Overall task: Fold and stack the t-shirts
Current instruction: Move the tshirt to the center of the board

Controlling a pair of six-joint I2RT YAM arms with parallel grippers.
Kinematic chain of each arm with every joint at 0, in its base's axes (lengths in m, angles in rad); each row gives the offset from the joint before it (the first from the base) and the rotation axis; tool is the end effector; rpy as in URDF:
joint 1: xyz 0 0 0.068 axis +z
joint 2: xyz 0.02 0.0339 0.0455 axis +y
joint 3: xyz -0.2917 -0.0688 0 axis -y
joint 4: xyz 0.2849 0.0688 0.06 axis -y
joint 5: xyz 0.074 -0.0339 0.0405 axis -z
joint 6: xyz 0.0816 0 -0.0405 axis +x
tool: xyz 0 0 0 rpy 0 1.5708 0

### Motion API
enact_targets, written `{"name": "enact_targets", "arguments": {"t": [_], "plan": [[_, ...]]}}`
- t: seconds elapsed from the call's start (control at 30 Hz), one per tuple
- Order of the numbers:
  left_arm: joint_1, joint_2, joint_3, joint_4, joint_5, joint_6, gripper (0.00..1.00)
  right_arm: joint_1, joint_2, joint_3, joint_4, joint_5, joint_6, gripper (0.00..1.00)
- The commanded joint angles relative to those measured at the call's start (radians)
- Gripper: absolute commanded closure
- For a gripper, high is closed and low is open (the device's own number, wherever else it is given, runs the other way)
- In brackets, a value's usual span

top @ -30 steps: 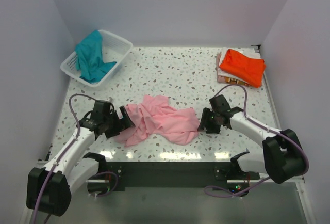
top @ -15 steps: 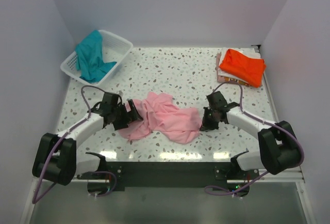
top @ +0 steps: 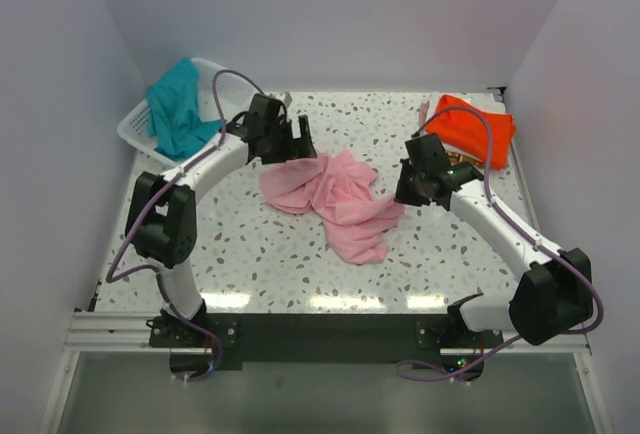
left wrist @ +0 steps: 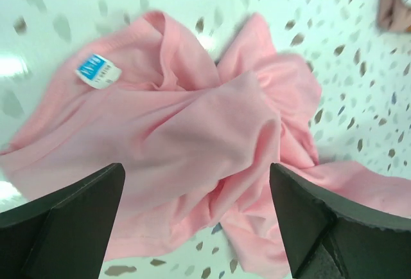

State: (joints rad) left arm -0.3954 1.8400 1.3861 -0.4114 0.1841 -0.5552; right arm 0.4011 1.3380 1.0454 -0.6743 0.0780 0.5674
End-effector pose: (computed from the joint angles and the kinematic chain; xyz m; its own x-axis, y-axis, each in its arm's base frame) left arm 0.4372 -0.1986 0.2063 -0.8544 -0.2049 -0.4776 0.0446 0.8867 -0.4602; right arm 0.3072 0.1234 0.2447 -0.8264 0.2315 -0.5133 0.1134 0.9613 0.2511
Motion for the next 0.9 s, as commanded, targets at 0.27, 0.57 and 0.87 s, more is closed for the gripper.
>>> {"name": "enact_targets", "arguments": {"t": [0.27,0.57,0.87], "plan": [[-0.005,-0.338,-0.396,0.005,-0.218,0.043,0.00,-0.005,-0.019,-0.027,-0.053,0.103,0.025,1.00],[0.061,-0.452,-0.582,0.088,-0.263,-0.032,0.00,-0.007,-0.007,-0.059,-0.033,0.074,0.031,1.00],[0.164,-0.348,-0.541,0.187,-0.132,-0.003,0.02,-0.007,-0.031,-0.079,-0.030,0.072,0.032,1.00]]}}
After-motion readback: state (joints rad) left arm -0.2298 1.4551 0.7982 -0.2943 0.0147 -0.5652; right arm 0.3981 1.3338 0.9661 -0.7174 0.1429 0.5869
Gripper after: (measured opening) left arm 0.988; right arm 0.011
